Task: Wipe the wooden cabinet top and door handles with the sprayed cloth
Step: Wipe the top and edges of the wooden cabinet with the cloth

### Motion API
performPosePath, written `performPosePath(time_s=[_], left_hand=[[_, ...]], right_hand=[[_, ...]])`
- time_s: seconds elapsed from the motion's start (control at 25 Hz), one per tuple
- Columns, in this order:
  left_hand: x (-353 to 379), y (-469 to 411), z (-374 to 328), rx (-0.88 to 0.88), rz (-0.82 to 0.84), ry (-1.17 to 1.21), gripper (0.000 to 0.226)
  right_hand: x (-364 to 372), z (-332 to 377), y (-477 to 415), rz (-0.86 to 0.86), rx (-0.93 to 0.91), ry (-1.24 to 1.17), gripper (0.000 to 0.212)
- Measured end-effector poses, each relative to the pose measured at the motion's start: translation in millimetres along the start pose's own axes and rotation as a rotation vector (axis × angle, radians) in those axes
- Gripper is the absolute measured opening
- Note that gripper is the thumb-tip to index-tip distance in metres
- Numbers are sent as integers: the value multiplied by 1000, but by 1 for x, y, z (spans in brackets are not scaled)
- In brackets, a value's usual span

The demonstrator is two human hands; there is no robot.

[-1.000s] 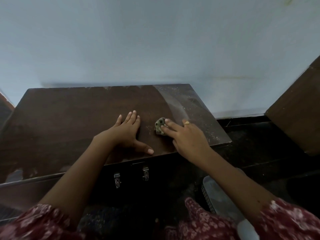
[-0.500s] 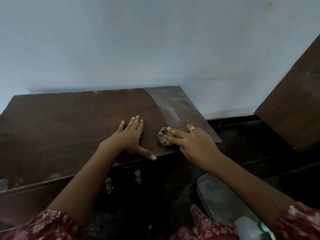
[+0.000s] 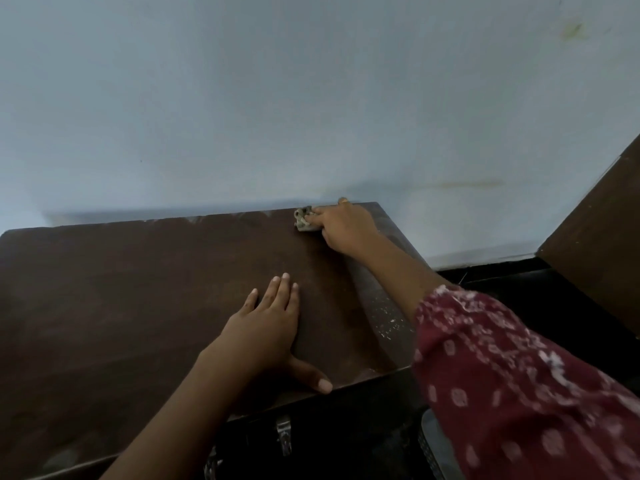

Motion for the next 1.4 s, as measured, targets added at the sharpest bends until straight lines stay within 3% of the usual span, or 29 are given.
performPosePath(time_s=[0.2, 0.44, 0.56, 0.64, 0.76, 1.04, 1.4], left_hand=[[-1, -1, 1, -5, 3, -19, 142], [1, 4, -1, 28, 22, 47, 151], [-3, 2, -1, -25, -6, 148, 114], [-11, 1, -3, -63, -114, 204, 86], [-17, 3, -13, -109, -278, 194, 69], [-14, 10, -32, -130, -444, 126, 64], [-21, -7, -30, -178, -473, 153, 72]], right_hand=[[4, -21, -28, -27, 108, -75, 42], [14, -28, 30, -10, 83, -104, 45], [14, -27, 85, 34, 92, -115, 50], [9, -20, 123, 41, 88, -103, 53], [-1, -6, 172, 36, 64, -85, 54], [1, -4, 242, -41, -7, 125, 64], [1, -31, 161, 12, 31, -36, 51]])
Point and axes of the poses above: each hand's wrist, its own y-axis away from the middle knuckle, its own x-axis out of the palm, z = x × y, the point moved 10 cm from there along -y, towards the middle knuckle, and after that the axes turned 2 degrees about -y, right-handed, at the moved point
